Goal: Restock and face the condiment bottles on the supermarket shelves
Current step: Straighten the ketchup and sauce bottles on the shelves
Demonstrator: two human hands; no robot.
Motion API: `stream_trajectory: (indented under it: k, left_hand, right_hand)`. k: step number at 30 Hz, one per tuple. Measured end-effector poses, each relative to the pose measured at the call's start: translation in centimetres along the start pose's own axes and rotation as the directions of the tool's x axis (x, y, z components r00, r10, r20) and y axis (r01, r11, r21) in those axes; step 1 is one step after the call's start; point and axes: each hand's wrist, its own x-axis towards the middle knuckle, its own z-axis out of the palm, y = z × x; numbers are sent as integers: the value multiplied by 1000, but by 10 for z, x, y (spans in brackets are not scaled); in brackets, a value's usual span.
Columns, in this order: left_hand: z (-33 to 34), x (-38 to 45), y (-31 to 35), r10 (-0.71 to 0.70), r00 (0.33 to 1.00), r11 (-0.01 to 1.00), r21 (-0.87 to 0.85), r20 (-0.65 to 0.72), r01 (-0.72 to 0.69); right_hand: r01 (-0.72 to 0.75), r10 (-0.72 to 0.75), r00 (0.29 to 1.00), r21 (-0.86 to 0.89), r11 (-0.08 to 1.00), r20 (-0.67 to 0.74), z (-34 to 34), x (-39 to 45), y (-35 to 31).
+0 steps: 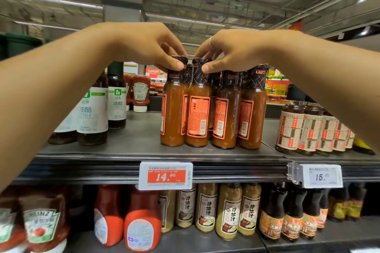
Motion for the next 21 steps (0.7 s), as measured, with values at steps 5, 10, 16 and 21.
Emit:
stream_trajectory:
  k: [5, 10, 16, 21]
  left_hand:
    - [1, -1, 0, 19, 999, 996, -89, 35, -16]
    - [2, -1, 1, 24, 997, 986, -167, 71, -12]
    - [2, -4, 5, -42, 998, 978, -202, 49, 51]
    - [2, -4, 6, -54, 998, 994, -94, -24, 51]
  right_hand:
    - [-14, 12, 1000, -77, 997, -22, 1, -1, -3]
    - [-62, 51, 996, -152, 986, -76, 5, 0, -6]
    - [-4, 6, 998, 43, 999, -55, 1, -4, 0]
    - [22, -19, 999, 56, 998, -42, -1, -7, 5]
